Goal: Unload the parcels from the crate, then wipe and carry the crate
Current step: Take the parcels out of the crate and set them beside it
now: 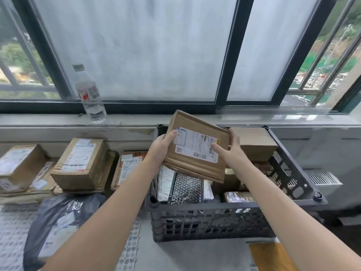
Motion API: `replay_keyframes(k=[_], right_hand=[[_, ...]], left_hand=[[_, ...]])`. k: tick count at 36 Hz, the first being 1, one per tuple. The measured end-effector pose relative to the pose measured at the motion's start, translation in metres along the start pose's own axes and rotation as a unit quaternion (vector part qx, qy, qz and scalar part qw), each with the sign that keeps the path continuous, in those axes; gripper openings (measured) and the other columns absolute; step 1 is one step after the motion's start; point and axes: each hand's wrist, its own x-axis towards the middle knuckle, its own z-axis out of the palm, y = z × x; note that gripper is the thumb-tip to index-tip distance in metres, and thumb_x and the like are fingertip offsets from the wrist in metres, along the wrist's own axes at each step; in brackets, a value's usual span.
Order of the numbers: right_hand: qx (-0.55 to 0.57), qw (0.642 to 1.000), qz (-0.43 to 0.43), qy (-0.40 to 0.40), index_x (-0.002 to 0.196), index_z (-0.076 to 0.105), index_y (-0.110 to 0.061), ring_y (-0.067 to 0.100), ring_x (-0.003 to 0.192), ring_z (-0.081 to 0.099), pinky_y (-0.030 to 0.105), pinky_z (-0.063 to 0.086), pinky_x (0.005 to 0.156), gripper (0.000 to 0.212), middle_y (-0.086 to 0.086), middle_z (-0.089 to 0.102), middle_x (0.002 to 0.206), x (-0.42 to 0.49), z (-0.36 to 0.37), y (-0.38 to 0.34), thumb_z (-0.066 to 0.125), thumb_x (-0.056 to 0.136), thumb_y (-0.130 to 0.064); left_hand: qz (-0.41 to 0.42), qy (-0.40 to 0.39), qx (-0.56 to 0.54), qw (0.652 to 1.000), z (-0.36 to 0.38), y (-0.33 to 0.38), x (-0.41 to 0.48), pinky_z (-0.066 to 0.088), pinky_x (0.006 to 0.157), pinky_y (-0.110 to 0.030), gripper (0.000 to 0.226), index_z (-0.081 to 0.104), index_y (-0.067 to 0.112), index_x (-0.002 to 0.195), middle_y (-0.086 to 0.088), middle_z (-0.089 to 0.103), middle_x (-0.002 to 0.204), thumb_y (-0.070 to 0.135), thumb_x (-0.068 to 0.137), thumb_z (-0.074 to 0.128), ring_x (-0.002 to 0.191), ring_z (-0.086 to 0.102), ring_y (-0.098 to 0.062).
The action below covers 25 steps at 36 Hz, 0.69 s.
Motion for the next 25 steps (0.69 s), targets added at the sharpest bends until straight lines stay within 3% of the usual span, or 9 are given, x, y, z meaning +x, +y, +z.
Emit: replay_keyframes(k=[2,5,8,10,14,18,19,22,25], right_hand=[[0.025,0.999,0.023,-0.022,0.147,0.006,-0.053,0.033,0.136,0.041,0.057,0.032,0.112,0.103,-0.001,0.026,0.159,0.0,0.001,0.001,0.077,0.072,-0.058],[0.123,0.988,0.077,-0.046,0.145,0.012,-0.054,0.032,0.124,0.054,0.059,0.044,0.102,0.12,0.007,0.043,0.149,0.006,0.0,0.005,0.085,0.051,-0.066],[0.193,0.974,0.073,-0.088,0.147,0.03,-0.031,0.026,0.107,0.067,0.048,0.054,0.092,0.087,0.005,0.064,0.126,0.005,-0.004,0.002,0.076,0.075,-0.049],[0.189,0.975,0.06,-0.101,0.139,0.042,-0.026,0.023,0.103,0.069,0.043,0.057,0.088,0.071,0.003,0.069,0.118,0.005,-0.007,0.002,0.072,0.079,-0.047],[0.168,0.982,0.029,-0.084,0.138,0.044,-0.031,0.023,0.104,0.069,0.043,0.057,0.085,0.084,0.002,0.068,0.12,0.007,-0.012,-0.002,0.078,0.064,-0.054],[0.108,0.99,-0.014,-0.091,0.133,0.046,-0.038,0.024,0.103,0.069,0.047,0.056,0.088,0.075,0.0,0.071,0.112,0.008,-0.022,-0.011,0.077,0.066,-0.053],[0.079,0.991,-0.027,-0.101,0.131,0.046,-0.041,0.023,0.102,0.069,0.047,0.056,0.088,0.072,-0.001,0.071,0.11,0.009,-0.026,-0.014,0.077,0.067,-0.051],[0.001,0.991,-0.064,-0.121,0.133,0.047,-0.04,0.02,0.096,0.07,0.04,0.059,0.077,0.064,-0.001,0.07,0.11,0.01,-0.033,-0.027,0.076,0.075,-0.041],[-0.06,0.986,-0.104,-0.118,0.133,0.047,-0.044,0.003,0.087,0.069,0.02,0.053,0.069,0.062,-0.01,0.068,0.106,0.01,-0.039,-0.042,0.077,0.08,-0.03]], left_hand=[[-0.003,-0.003,-0.005,1.0,0.001,-0.003,-0.001,0.052,0.097,-0.051,0.067,0.065,0.02,0.12,-0.003,0.075,0.106,0.069,0.075,0.057,0.099,0.071,-0.026],[0.001,-0.004,-0.04,0.999,0.004,-0.003,-0.006,0.053,0.095,-0.044,0.045,0.068,0.025,0.113,-0.003,0.075,0.105,0.059,0.093,0.048,0.1,0.071,-0.025],[0.016,0.005,-0.051,0.999,0.007,-0.004,-0.01,0.053,0.095,-0.043,0.041,0.066,0.023,0.118,-0.003,0.075,0.107,0.051,0.1,0.041,0.101,0.07,-0.024],[0.022,0.01,-0.051,0.998,0.008,-0.004,-0.013,0.052,0.096,-0.043,0.044,0.063,0.022,0.124,-0.003,0.074,0.109,0.052,0.099,0.042,0.103,0.07,-0.023],[0.03,0.005,-0.053,0.998,0.009,-0.006,-0.015,0.056,0.086,-0.036,0.041,0.06,0.022,0.127,-0.003,0.073,0.111,0.045,0.102,0.038,0.104,0.069,-0.023],[0.065,0.017,-0.005,0.998,0.007,-0.01,-0.016,0.051,0.074,-0.027,0.03,0.057,0.026,0.123,-0.001,0.07,0.111,0.035,0.102,0.038,0.099,0.065,-0.013],[0.074,0.024,0.009,0.997,0.004,-0.011,-0.015,0.051,0.08,-0.03,0.032,0.052,0.029,0.129,-0.002,0.067,0.117,0.038,0.1,0.042,0.104,0.063,-0.014],[0.074,0.05,0.048,0.995,-0.005,-0.011,-0.015,0.043,0.106,-0.048,0.083,0.024,0.041,0.15,-0.002,0.042,0.149,0.064,0.079,0.06,0.129,0.05,-0.024],[0.086,0.029,0.073,0.993,-0.014,-0.01,-0.014,0.046,0.104,-0.049,0.1,0.012,0.048,0.151,-0.003,0.039,0.151,0.062,0.073,0.073,0.127,0.053,-0.025]])
